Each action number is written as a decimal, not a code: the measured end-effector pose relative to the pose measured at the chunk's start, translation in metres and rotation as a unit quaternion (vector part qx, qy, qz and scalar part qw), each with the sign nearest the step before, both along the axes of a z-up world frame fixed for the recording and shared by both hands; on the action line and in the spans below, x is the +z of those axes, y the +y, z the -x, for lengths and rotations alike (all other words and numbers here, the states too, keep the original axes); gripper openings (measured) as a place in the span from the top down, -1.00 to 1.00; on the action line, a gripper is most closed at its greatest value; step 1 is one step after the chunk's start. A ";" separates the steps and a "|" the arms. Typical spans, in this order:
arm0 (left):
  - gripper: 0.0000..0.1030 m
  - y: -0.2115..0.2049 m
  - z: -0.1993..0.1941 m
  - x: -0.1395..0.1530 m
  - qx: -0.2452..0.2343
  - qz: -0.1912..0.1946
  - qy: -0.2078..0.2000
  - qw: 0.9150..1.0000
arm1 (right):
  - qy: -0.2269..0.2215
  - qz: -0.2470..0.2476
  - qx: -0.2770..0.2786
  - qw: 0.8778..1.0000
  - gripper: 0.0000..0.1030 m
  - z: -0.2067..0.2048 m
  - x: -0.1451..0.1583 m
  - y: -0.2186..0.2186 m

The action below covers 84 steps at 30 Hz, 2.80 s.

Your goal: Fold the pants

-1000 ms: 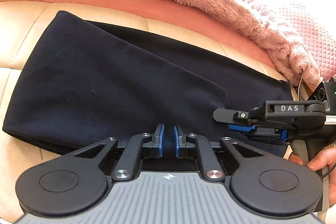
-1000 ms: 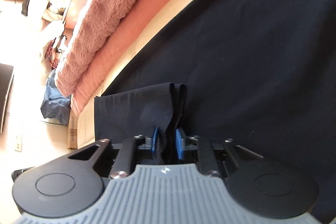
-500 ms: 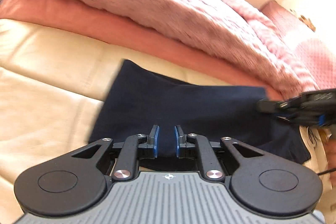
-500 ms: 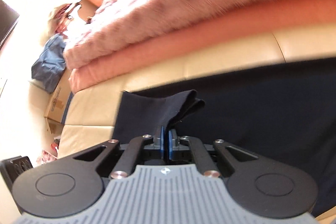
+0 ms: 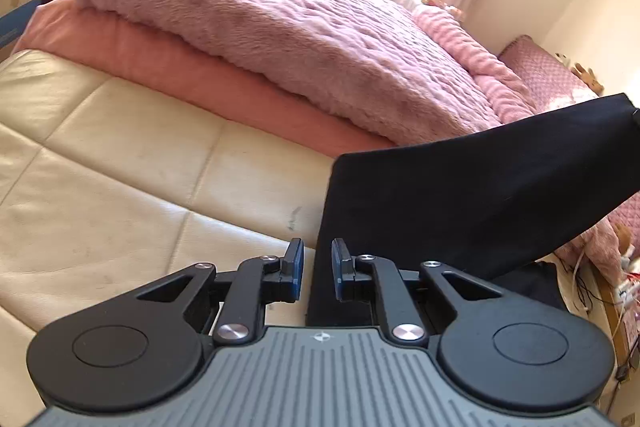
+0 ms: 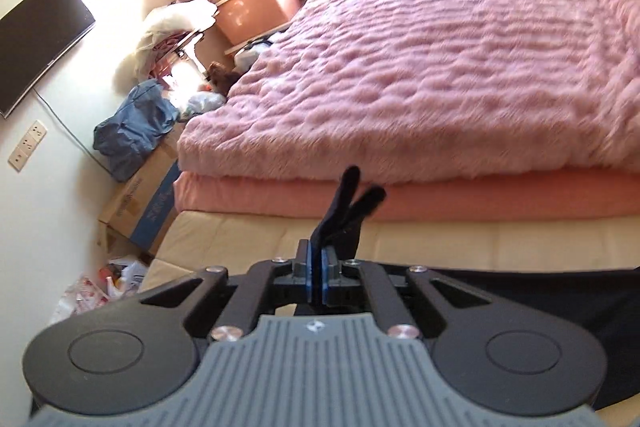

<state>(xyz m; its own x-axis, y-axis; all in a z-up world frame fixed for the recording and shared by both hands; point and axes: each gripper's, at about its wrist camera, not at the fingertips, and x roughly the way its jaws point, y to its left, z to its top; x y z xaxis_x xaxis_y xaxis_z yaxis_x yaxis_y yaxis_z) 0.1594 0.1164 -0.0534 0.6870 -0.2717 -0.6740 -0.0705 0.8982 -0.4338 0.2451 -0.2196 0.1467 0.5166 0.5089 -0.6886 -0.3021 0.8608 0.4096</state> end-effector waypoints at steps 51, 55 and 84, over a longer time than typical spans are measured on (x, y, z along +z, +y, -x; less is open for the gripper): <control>0.71 -0.168 -0.118 -0.067 -0.133 -0.095 0.040 0.986 | 0.060 0.200 -0.215 0.954 1.00 -0.063 -0.270 -0.282; 0.78 -0.171 -0.132 -0.071 -0.141 -0.085 0.027 0.986 | 0.065 0.222 -0.207 0.951 1.00 -0.063 -0.286 -0.279; 0.91 -0.167 -0.058 -0.067 -0.207 -0.099 0.018 0.973 | -0.040 0.213 -0.224 0.950 0.44 0.013 -0.256 -0.237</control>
